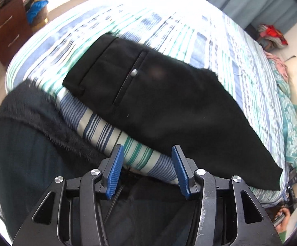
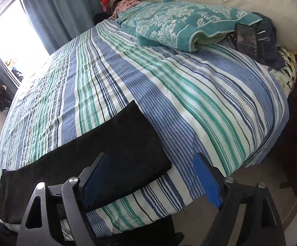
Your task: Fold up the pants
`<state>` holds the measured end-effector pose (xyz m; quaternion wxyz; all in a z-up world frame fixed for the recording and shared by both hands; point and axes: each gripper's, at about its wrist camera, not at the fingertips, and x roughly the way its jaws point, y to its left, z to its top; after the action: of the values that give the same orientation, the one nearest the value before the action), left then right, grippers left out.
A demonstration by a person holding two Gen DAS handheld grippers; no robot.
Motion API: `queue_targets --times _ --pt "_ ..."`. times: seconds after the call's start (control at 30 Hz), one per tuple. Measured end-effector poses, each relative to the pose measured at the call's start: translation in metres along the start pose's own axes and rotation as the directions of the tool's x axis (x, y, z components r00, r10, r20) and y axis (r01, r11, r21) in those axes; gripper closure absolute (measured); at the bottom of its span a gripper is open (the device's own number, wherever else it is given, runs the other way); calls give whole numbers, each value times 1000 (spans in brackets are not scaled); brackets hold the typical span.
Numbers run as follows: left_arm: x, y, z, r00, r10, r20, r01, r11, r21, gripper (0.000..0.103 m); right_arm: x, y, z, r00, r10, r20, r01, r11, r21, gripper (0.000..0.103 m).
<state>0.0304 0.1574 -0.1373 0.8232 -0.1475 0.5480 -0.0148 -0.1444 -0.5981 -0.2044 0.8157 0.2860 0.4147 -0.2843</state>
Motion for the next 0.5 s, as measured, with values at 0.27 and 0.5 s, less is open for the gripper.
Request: queue_targets --times 0.27,0.5 --pt "77 -66 78 962 -54 268 -40 941 335 35 6 28 2 996 90 13 -90 996 20 20" --pt "153 -44 90 955 185 232 -255 913 320 74 14 25 16 989 146 -34 -149 986 -75 19"
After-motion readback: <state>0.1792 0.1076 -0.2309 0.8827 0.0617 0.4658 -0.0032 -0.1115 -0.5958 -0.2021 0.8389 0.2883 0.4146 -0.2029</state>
